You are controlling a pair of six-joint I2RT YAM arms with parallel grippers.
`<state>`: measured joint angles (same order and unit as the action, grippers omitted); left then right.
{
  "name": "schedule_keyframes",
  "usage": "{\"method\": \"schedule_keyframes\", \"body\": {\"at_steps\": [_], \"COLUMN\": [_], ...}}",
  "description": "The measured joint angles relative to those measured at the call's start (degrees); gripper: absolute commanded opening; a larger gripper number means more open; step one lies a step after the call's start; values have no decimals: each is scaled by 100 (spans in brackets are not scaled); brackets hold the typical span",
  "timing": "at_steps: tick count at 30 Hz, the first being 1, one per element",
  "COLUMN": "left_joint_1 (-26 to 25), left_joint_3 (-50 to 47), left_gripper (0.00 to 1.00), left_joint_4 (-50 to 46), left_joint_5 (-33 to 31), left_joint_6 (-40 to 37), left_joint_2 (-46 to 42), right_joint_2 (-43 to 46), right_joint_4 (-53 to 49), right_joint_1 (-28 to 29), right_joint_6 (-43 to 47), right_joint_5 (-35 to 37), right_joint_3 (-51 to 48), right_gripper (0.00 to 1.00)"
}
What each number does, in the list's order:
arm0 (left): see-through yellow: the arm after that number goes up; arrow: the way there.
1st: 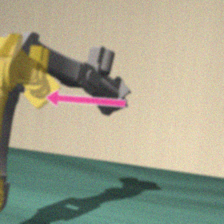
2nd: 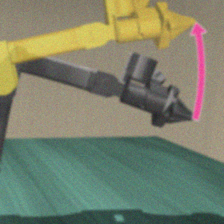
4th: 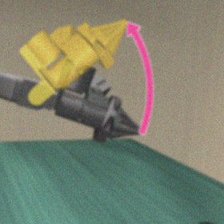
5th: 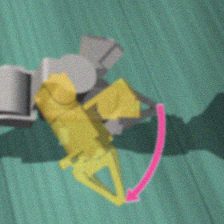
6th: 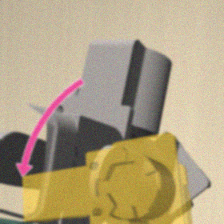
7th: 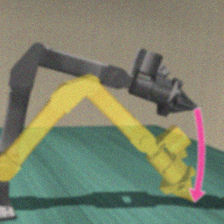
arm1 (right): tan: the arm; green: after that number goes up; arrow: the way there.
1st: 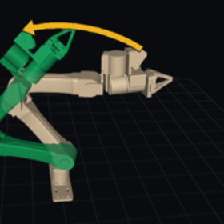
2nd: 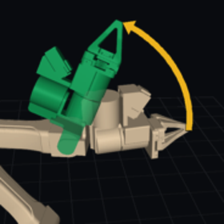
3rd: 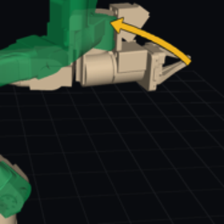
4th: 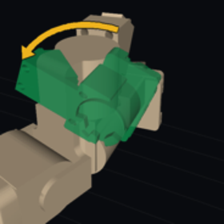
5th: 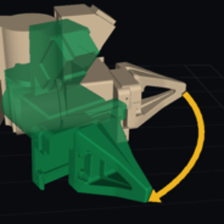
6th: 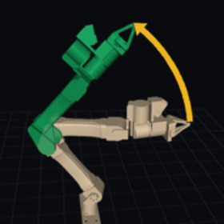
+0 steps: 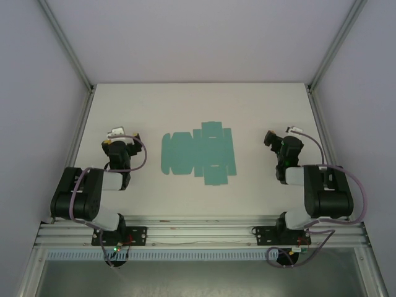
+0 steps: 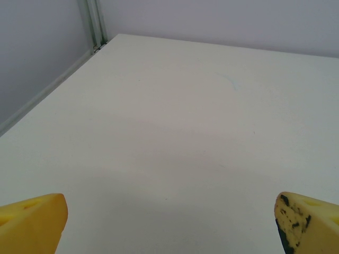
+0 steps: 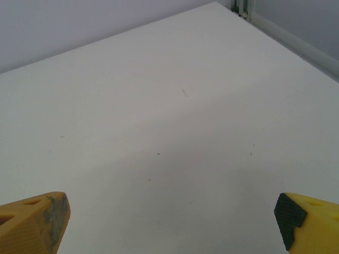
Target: Assemble paper box
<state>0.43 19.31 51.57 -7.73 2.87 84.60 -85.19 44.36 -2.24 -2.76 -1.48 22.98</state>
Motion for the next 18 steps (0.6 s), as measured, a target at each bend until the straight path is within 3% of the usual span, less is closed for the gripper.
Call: {"method": "schedule_keyframes", "body": {"at_steps": [4,8,13,18], "left_joint_1": [0,-24,-577,-1231], "left_joint_3": [459,1276,1519,1578], "left_gripper": [100,100,100,100], "left_joint_4": [-1276,-2780,-3960,-4769], "left_joint_5": [17,496,1152,1746], "left_joint_6": [192,935,1751,2293], "left_joint_2": [-881,-1661,-1792,-1248], "right_joint_2": [575,1167,1620,894], "right_joint_4": [-1410,-2743,-3733,-4767], "right_joint_1": [31,452,1488,2452], "right_joint_6": [-87,-428,-1016,-1414], "right_joint_5": [2,44,-201,-461], "right_joint_3": [586,1491,1705,2269], "right_gripper": [100,96,89,74]}}
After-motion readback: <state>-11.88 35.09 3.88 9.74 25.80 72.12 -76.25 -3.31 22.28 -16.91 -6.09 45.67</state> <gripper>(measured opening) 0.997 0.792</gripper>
